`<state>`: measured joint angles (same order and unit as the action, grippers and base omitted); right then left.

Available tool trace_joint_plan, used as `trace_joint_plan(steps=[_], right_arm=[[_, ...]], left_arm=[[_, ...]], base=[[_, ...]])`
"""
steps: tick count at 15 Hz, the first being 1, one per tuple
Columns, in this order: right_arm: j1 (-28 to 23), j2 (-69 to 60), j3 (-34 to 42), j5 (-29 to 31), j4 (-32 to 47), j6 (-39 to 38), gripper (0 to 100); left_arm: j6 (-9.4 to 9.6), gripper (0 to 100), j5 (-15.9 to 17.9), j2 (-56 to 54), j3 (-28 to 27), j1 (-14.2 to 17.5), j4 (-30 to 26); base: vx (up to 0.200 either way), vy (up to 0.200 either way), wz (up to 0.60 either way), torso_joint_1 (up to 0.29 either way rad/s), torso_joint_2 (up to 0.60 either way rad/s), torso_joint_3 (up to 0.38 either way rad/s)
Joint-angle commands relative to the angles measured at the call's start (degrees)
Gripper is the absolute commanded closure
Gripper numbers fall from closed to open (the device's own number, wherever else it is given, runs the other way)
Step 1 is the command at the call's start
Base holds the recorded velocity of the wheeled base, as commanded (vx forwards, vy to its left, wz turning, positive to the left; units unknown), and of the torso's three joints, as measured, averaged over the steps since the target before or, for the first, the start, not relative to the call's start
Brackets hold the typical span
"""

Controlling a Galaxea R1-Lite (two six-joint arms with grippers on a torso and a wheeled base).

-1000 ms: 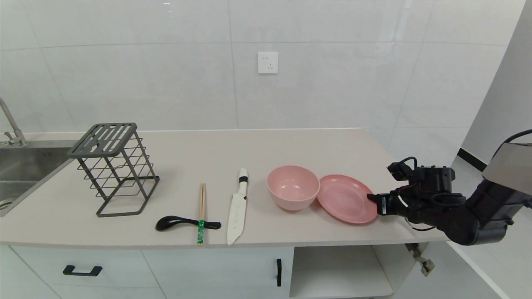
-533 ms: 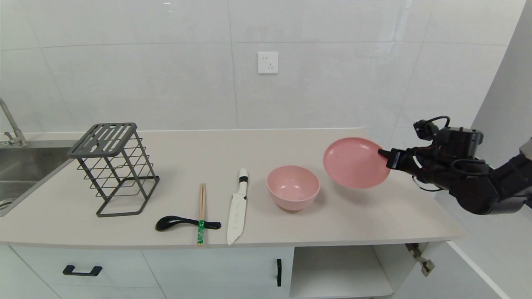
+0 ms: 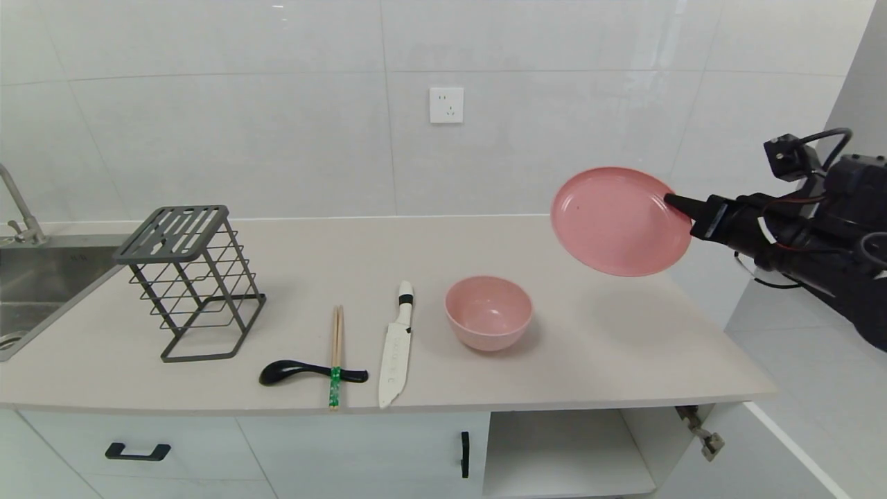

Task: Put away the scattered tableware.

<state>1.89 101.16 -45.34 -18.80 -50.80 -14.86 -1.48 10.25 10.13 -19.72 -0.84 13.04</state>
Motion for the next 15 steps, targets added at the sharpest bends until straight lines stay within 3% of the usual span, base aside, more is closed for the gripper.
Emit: trace_joint_plan(steps=[1,3,7,9,11,12,15], right_arm=[[1.6,-13.9,6.4,-0.8,4.7,0.1,100],[1.9,-21.9,8.6,-1.3,9.8,0.1,100],[2.3,-40.1,15.4,-5.2,24.2,0.4,100],[3.3,-45.4,17.9,-5.1,26.1,0.4,100],[3.3,-47.5,19.6,-4.9,26.1,0.5,100],[3.3,-51.5,21.7,-4.8,26.1,1.5,100],[3.1,-56.0,22.3,-4.8,26.1,4.4,100]], left_arm=[[-6.35,0,3.6,19.4,0.6,-11.1,-0.3],[-11.88,0,3.7,28.5,0.1,-19.8,0.1],[-17.95,0,3.7,47.0,0.8,-25.5,10.5],[-19.71,0,3.7,56.3,0.7,-25.6,17.6],[-19.71,0,3.6,61.8,0.6,-25.6,20.4],[-19.88,0,3.5,71.3,-1.1,-25.4,25.9],[-20.67,0,3.5,82.1,-5.2,-25.5,32.1]], base=[[0.000,0.000,0.00,0.000,0.00,0.000],[0.000,0.000,0.00,0.000,0.00,0.000],[0.000,0.000,0.00,0.000,0.00,0.000],[0.000,0.000,0.00,0.000,0.00,0.000],[0.000,0.000,0.00,0.000,0.00,0.000],[0.000,0.000,0.00,0.000,0.00,0.000],[0.000,0.000,0.00,0.000,0.00,0.000]])
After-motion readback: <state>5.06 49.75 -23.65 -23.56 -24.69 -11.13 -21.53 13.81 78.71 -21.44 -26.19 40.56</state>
